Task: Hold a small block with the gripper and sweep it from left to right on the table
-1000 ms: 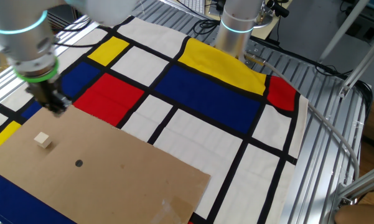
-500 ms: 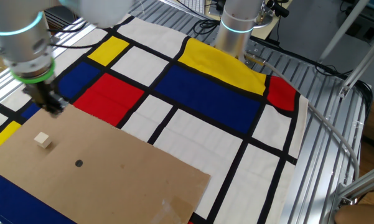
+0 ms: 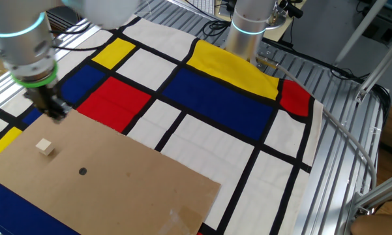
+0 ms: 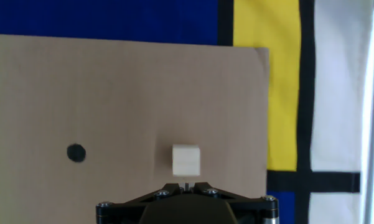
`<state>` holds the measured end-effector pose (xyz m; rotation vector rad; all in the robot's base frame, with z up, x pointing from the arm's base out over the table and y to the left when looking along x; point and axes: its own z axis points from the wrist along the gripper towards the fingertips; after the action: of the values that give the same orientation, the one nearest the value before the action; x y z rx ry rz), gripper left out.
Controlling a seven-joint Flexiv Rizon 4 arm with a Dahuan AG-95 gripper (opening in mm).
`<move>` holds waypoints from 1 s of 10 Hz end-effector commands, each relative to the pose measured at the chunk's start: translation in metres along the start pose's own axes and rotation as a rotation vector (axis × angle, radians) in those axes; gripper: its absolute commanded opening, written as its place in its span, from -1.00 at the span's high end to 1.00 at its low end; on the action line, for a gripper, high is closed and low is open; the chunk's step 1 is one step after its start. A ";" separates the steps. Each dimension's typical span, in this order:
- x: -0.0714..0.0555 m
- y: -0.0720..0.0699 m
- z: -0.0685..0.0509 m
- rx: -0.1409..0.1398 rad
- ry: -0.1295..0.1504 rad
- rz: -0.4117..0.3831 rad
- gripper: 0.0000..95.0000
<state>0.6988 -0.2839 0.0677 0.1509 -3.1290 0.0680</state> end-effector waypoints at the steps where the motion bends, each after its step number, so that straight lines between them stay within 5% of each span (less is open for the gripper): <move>1: 0.005 0.002 -0.001 0.002 -0.004 0.003 1.00; 10: 0.005 0.002 -0.001 -0.001 0.003 0.008 1.00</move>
<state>0.6901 -0.2815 0.0695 0.1391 -3.1325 0.0718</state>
